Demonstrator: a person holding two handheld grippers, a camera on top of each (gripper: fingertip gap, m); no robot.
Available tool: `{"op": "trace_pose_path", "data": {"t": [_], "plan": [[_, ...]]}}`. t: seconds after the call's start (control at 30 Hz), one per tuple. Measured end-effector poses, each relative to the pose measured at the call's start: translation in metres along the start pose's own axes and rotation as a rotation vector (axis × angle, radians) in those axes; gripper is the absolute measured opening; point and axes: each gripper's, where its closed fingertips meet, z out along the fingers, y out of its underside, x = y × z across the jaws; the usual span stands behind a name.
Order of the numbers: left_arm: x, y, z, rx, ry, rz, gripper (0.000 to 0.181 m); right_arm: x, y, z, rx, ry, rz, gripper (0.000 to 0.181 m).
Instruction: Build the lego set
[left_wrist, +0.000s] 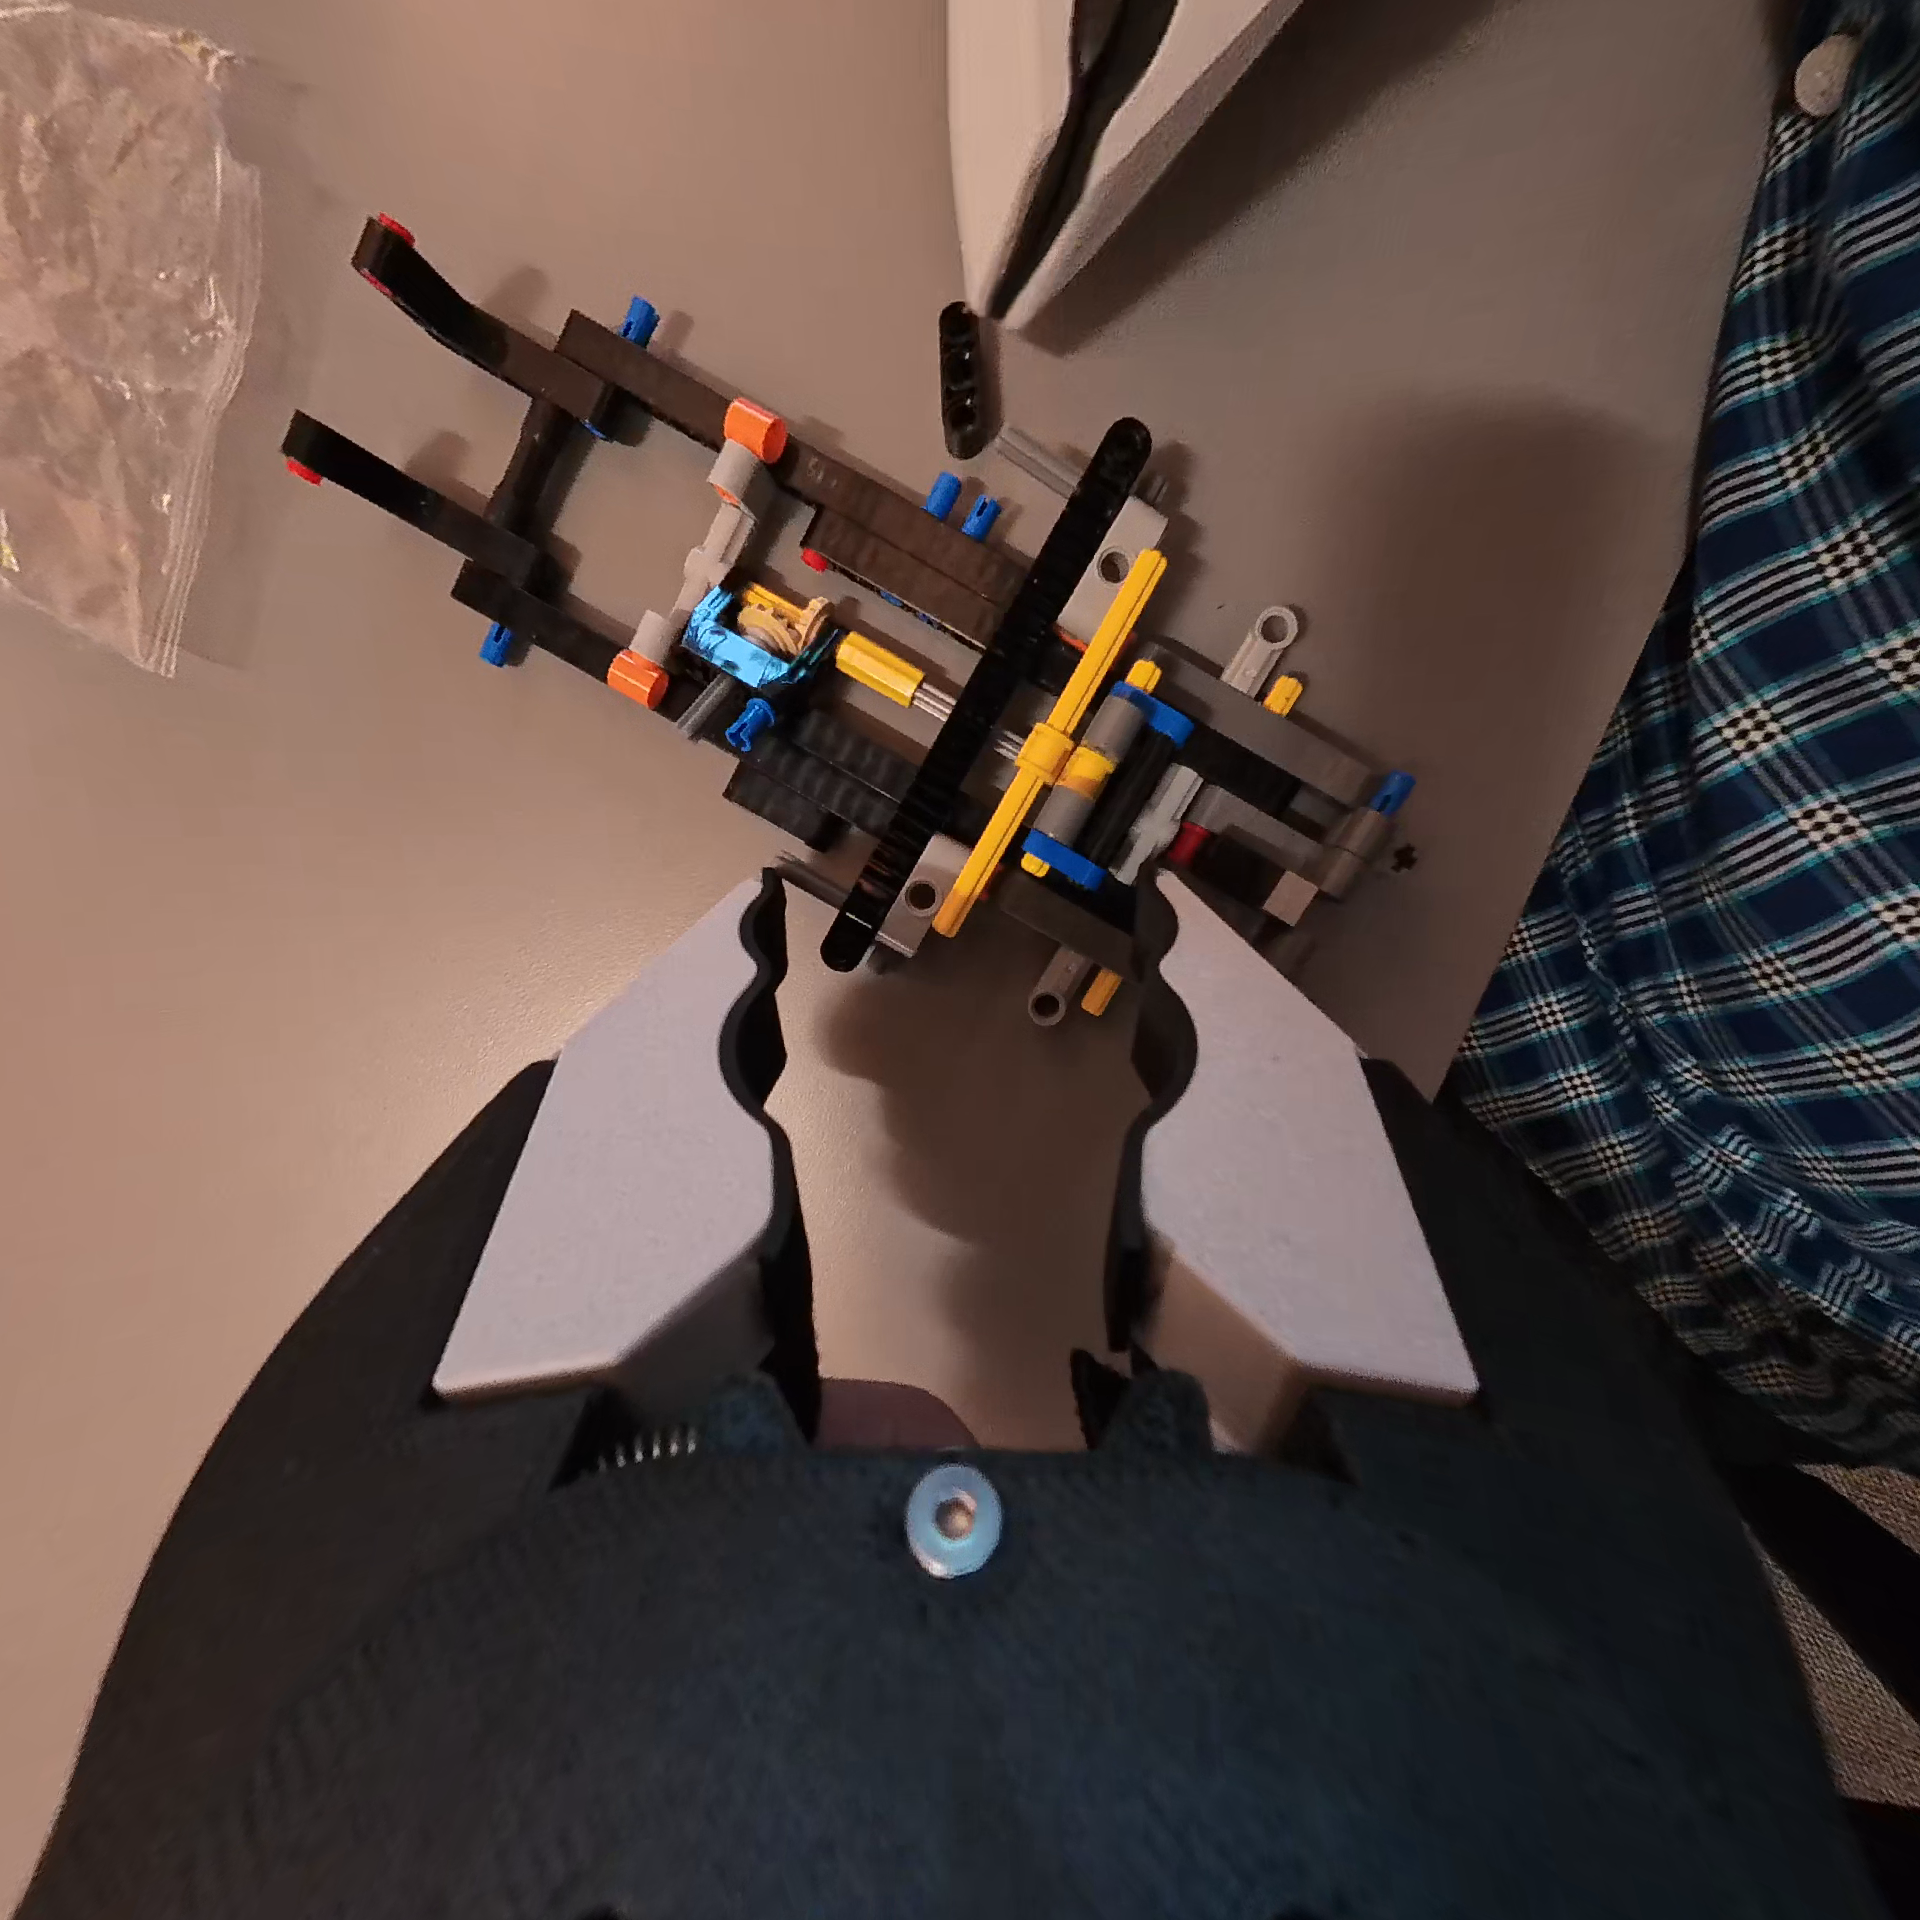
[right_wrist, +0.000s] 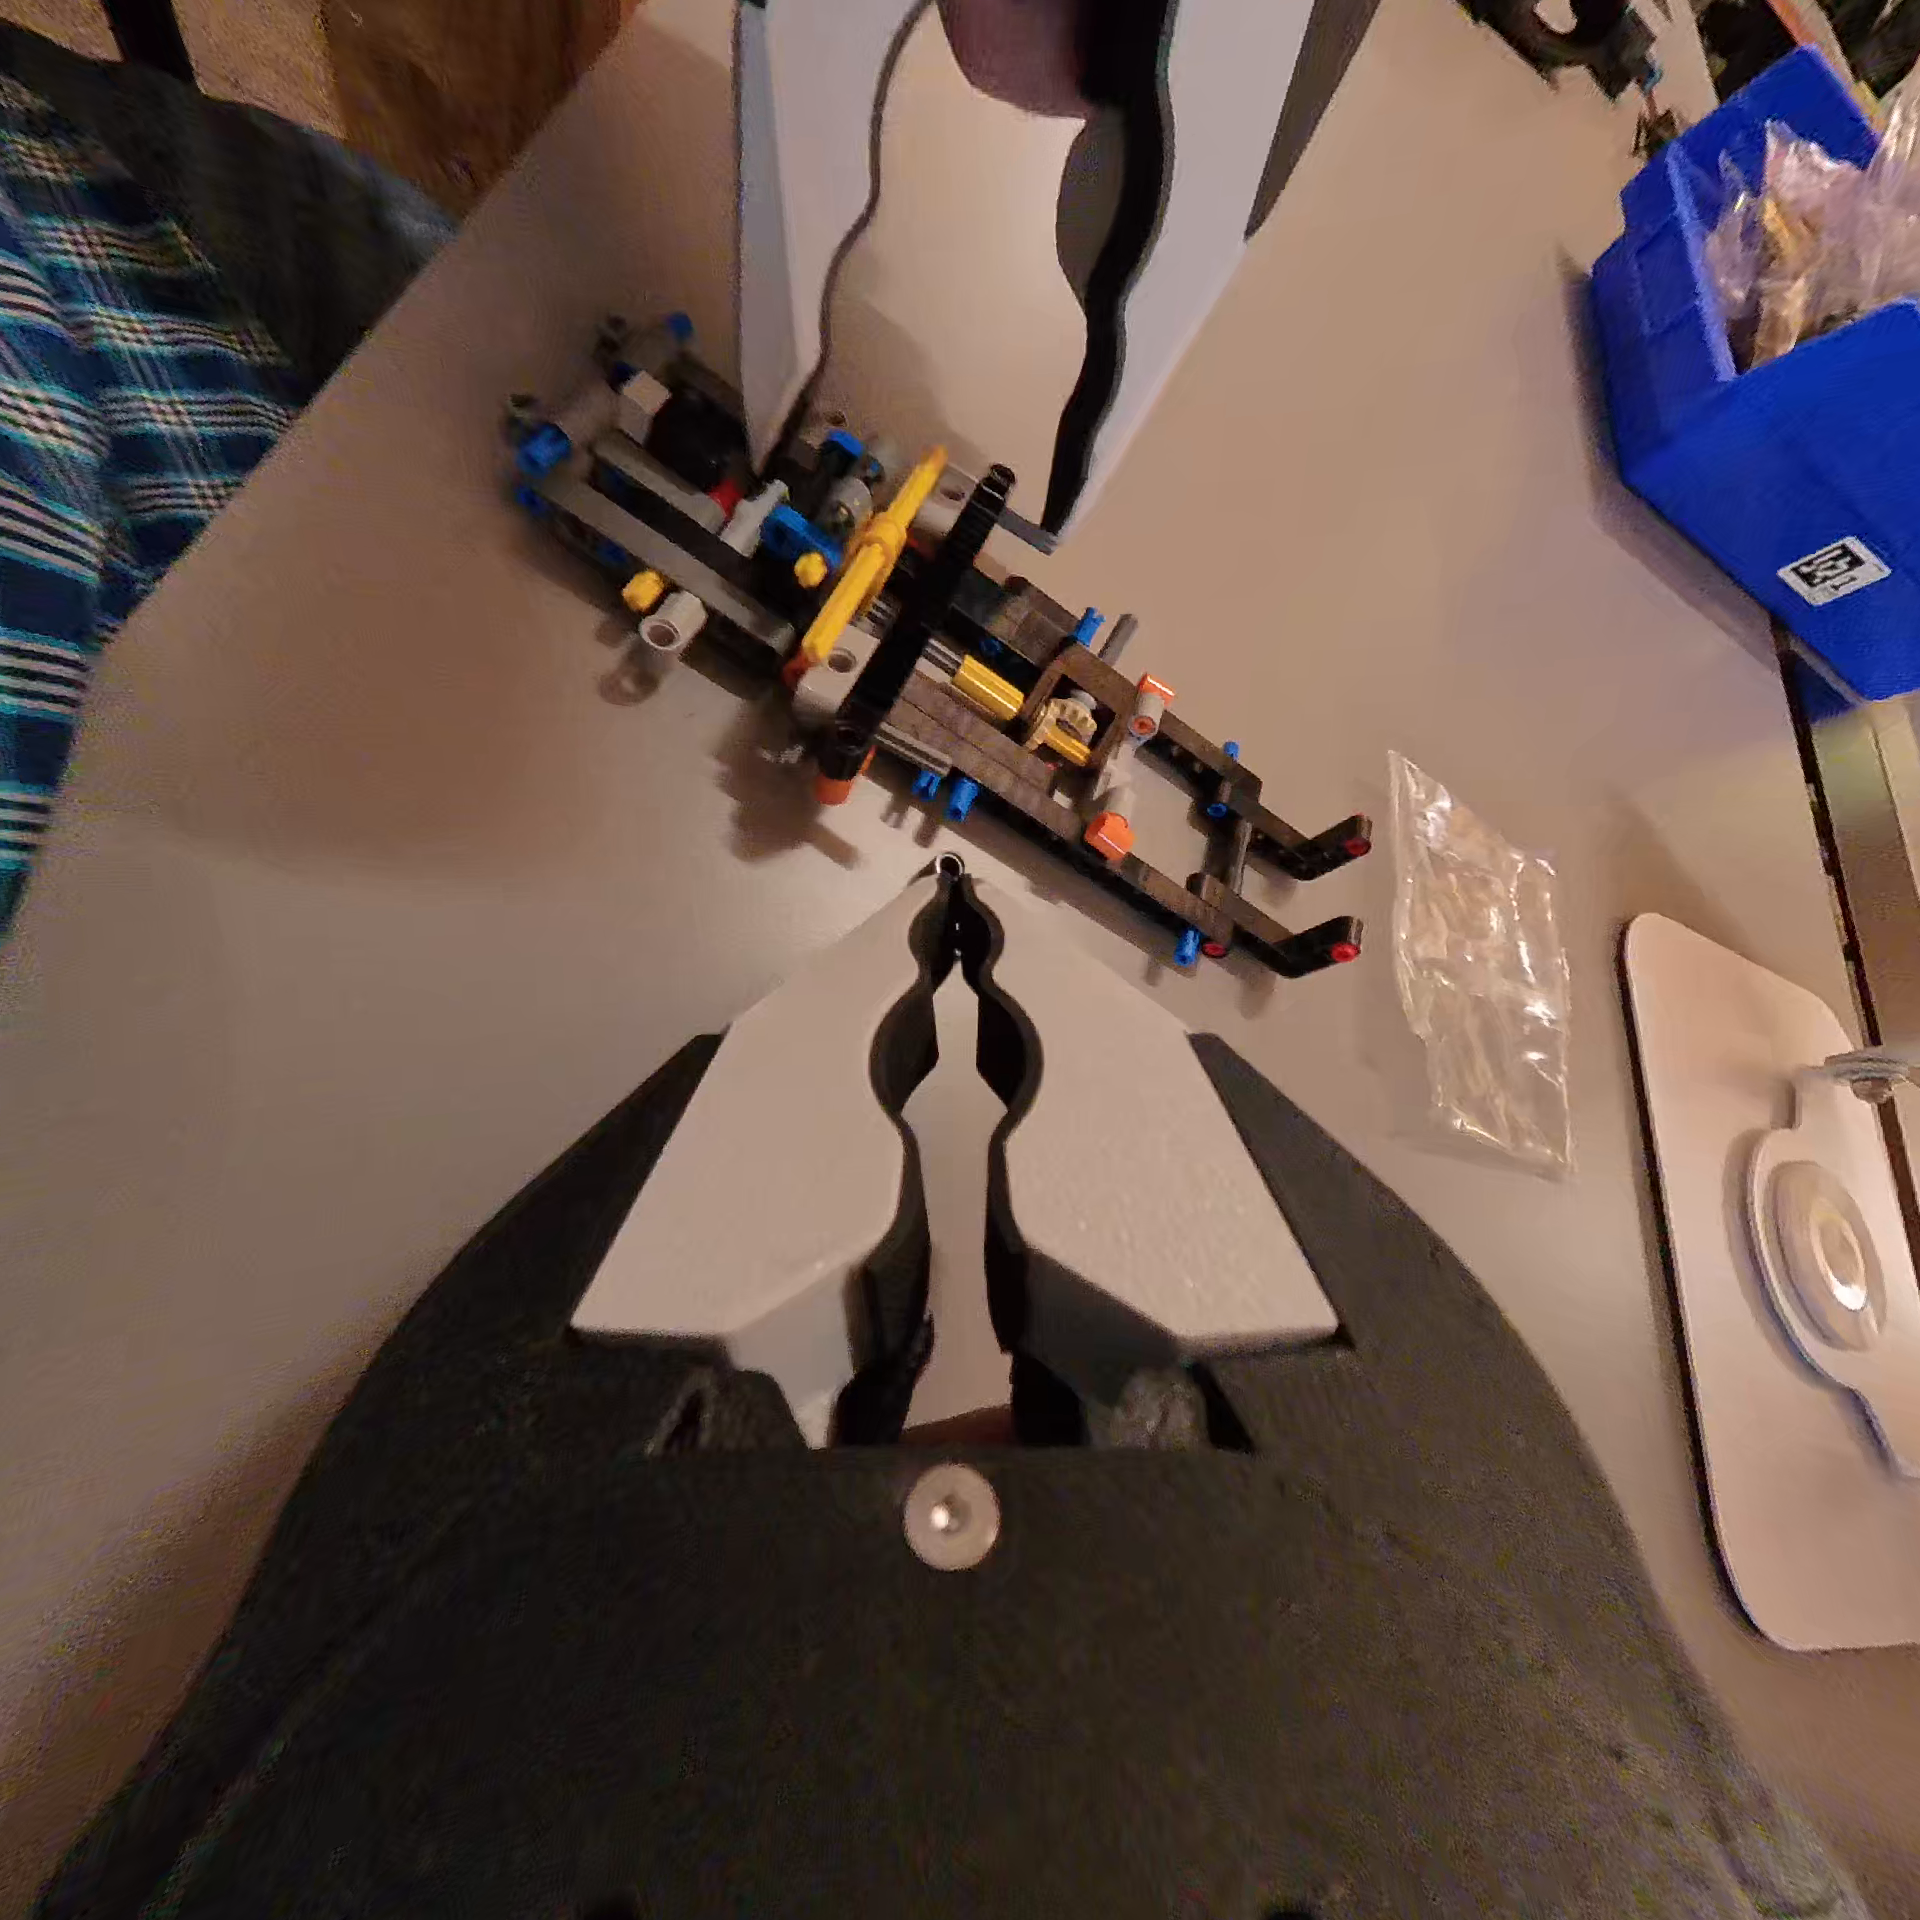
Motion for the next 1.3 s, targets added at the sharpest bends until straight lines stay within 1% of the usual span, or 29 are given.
{"op": "trace_pose_path", "data": {"t": [0.03, 0.33, 0.5, 0.63, 0.73, 0.8, 0.87, 0.93, 1.03, 1.2, 1.3], "plan": [[0.000, 0.000, 0.000, -0.001, 0.001, 0.001, 0.064, 0.002, 0.001, 0.001, 0.001, 0.008, 0.004, 0.000], [0.000, 0.000, 0.000, 0.007, 0.006, -0.005, 0.064, -0.002, 0.007, 0.006, -0.021, -0.008, 0.018, 0.000], [0.001, 0.000, 0.001, 0.007, 0.008, -0.003, 0.064, -0.008, 0.006, 0.005, -0.025, -0.058, 0.045, 0.000], [0.001, 0.001, 0.000, 0.007, 0.007, -0.004, 0.064, -0.015, 0.009, 0.006, -0.053, -0.080, 0.022, 0.000], [0.002, 0.001, 0.000, 0.008, 0.005, -0.005, 0.064, -0.019, 0.005, 0.001, -0.020, -0.110, 0.045, 0.000], [0.002, 0.002, 0.000, 0.005, -0.001, -0.009, 0.066, -0.011, 0.001, -0.003, 0.009, -0.089, 0.072, 0.000], [0.003, 0.003, -0.002, 0.003, -0.004, -0.027, 0.072, -0.002, 0.004, -0.004, -0.007, -0.080, 0.071, 0.007], [0.003, 0.003, -0.005, 0.002, -0.012, -0.049, 0.075, 0.003, 0.008, -0.002, -0.022, -0.109, 0.078, 0.019], [0.008, 0.001, -0.008, 0.027, -0.011, -0.096, 0.078, 0.008, 0.010, 0.001, -0.029, -0.146, 0.052, 0.027], [0.010, -0.002, -0.005, 0.044, -0.027, -0.149, 0.083, 0.000, 0.013, 0.011, -0.052, -0.251, 0.025, 0.013], [0.011, -0.004, -0.003, 0.051, -0.012, -0.141, 0.081, -0.002, 0.011, 0.013, -0.049, -0.275, 0.028, 0.006]]}}
